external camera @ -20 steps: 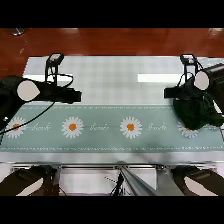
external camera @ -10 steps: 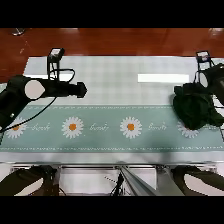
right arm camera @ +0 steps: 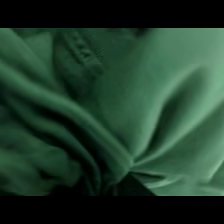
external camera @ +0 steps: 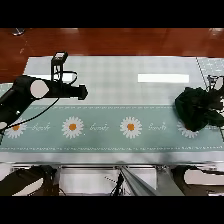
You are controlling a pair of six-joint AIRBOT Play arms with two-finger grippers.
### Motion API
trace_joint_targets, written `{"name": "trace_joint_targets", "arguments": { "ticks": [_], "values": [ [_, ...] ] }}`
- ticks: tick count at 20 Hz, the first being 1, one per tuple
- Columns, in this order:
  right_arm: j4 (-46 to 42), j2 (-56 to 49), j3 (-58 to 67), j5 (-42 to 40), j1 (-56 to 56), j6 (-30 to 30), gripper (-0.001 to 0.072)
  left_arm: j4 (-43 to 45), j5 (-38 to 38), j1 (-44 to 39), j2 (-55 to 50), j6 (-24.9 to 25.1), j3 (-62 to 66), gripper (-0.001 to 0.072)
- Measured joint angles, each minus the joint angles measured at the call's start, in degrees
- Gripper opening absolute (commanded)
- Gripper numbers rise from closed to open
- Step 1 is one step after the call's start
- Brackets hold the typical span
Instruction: Fold the shirts.
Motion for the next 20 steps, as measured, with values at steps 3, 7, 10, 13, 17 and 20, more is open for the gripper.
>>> {"name": "trace_joint_targets", "arguments": {
  "ticks": [3, 7, 10, 13, 17, 20],
  "values": [
    [3.8, 1.6, 1.8, 3.9, 0.1, -5.4, 0.004, 1.3, -6.1, 2.1, 1.1, 1.6, 0.7, 0.0704],
    [12.4, 11.1, 7.8, 2.6, 1.9, -8.0, 0.004, 3.4, -16.4, 7.1, 6.3, 5.6, 0.4, 0.0704],
    [19.9, 19.6, 14.4, -1.8, 6.3, -8.6, 0.004, 1.7, -19.6, 9.2, 13.5, 7.0, -3.4, 0.0704],
    [23.1, 25.1, 23.5, -4.4, 11.8, -9.0, 0.004, -3.8, -20.4, 9.9, 21.7, 7.6, -9.8, 0.0704],
    [24.7, 28.2, 36.5, -5.9, 18.5, -9.2, 0.004, -9.4, -18.8, 10.2, 29.3, 7.8, -17.6, 0.0704],
    [25.2, 29.0, 44.0, -6.5, 23.1, -9.6, 0.004, -11.2, -17.6, 10.3, 31.3, 7.9, -20.8, 0.0704]
  ]
}}
